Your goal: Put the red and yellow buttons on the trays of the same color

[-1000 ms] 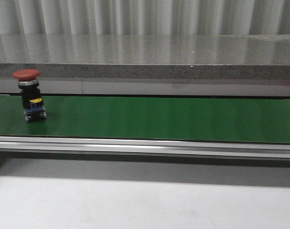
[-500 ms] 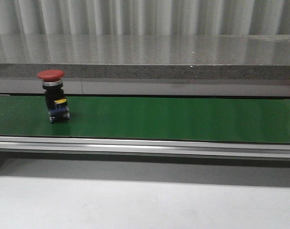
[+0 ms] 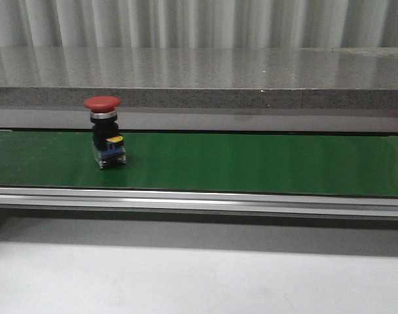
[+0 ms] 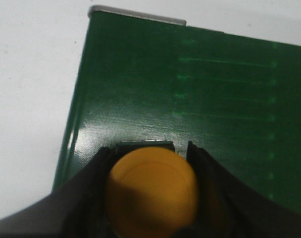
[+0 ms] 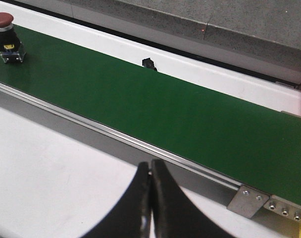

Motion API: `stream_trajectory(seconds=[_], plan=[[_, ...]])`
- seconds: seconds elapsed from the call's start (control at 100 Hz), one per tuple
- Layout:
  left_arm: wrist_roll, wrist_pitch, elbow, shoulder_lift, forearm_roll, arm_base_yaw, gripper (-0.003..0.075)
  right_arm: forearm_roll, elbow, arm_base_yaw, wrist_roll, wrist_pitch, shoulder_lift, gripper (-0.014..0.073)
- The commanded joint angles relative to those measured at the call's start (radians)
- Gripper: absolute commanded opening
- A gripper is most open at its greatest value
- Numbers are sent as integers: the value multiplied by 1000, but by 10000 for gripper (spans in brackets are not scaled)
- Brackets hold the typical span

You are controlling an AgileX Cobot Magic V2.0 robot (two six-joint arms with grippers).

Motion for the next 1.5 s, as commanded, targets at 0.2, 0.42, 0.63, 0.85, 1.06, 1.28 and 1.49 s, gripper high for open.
stream_trajectory(seconds=[0.2,0.42,0.63,0.85,1.06,1.28,1.49], plan=[[8,-47,-26,-12,-15,-53,542,5,-24,3,-11,-64,10,-66],[10,-151,4,-98,-15,-158,569,5,-24,3,-11,-64,10,-66],[10,-271,137,-266,-18,-234,421,5,-24,3,-11,-64,10,-66],[10,-306,288,-452,-19,-245,109,5,-24,3,-11,-64,10,-66],[10,-304,414,-651,-26,-245,-20,5,-24,3,-11,-64,10,-66],[10,-247,500,-866,-55,-245,-20,6,-24,3,-9,-78,11,-66],[10,-173,509,-985,-55,-245,-20,8,-64,48,17,-76,79,-63]])
